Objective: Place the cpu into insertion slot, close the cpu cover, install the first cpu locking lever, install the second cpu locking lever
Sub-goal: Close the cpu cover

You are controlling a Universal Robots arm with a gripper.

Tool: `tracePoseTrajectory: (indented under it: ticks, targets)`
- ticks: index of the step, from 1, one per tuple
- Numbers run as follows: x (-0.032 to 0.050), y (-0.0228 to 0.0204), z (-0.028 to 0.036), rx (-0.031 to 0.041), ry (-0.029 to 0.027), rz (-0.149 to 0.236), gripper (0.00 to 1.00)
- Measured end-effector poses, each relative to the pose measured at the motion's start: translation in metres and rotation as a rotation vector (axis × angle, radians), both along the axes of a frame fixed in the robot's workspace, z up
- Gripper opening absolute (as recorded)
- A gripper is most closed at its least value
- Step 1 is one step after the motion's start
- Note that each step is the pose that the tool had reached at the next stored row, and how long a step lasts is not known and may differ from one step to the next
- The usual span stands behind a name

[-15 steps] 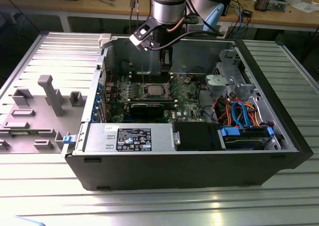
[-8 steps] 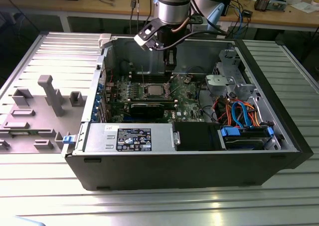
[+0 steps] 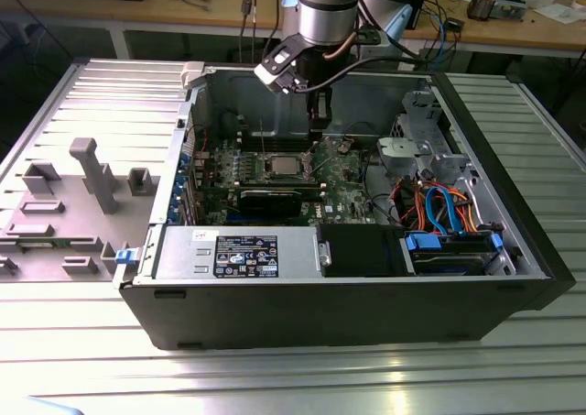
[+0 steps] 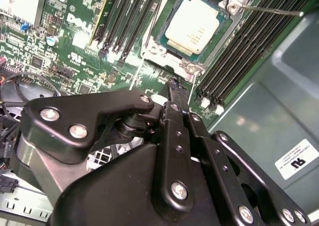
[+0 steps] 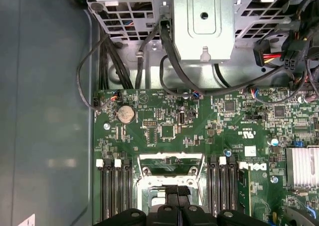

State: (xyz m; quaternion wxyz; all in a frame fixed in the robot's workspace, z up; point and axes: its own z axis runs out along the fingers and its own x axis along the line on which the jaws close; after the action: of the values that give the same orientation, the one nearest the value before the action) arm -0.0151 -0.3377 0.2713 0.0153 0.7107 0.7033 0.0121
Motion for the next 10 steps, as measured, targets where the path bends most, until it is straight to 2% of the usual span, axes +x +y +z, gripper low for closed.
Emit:
tracePoseTrajectory:
  ticks: [10]
  targets:
    - [0.0018, 0.0000, 0.0000, 0.0000, 0.0000, 0.000, 0.11]
